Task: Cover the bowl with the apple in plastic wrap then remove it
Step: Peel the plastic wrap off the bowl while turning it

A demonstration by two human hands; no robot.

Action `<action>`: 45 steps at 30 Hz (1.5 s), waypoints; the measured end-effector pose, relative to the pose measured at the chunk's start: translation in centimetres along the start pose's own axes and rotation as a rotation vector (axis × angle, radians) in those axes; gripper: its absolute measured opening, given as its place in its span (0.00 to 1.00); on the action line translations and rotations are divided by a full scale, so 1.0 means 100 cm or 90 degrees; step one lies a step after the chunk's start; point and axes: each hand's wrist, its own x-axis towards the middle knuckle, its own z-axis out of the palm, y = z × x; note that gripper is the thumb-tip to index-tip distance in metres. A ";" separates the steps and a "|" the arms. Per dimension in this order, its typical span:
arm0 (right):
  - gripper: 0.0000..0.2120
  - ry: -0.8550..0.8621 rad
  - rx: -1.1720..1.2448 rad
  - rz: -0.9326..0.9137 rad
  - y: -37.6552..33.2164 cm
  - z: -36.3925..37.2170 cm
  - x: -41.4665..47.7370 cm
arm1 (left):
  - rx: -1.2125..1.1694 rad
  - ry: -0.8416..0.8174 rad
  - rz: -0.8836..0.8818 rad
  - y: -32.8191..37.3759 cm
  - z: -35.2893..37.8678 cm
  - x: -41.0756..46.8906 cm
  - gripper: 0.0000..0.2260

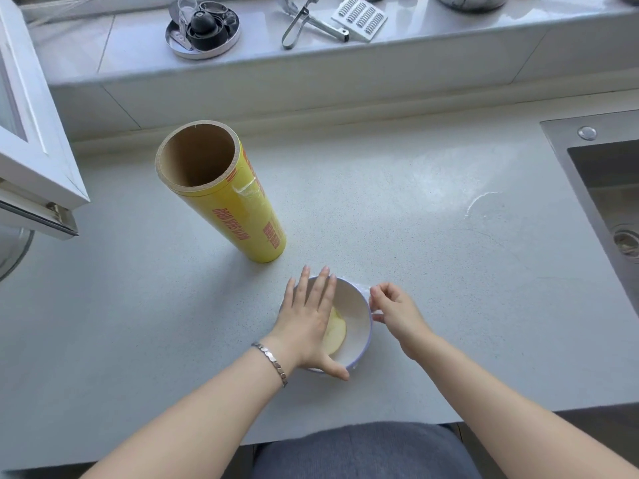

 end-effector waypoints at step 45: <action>0.09 0.069 0.162 0.085 0.014 0.007 0.003 | 0.050 -0.021 0.050 0.000 -0.009 0.002 0.65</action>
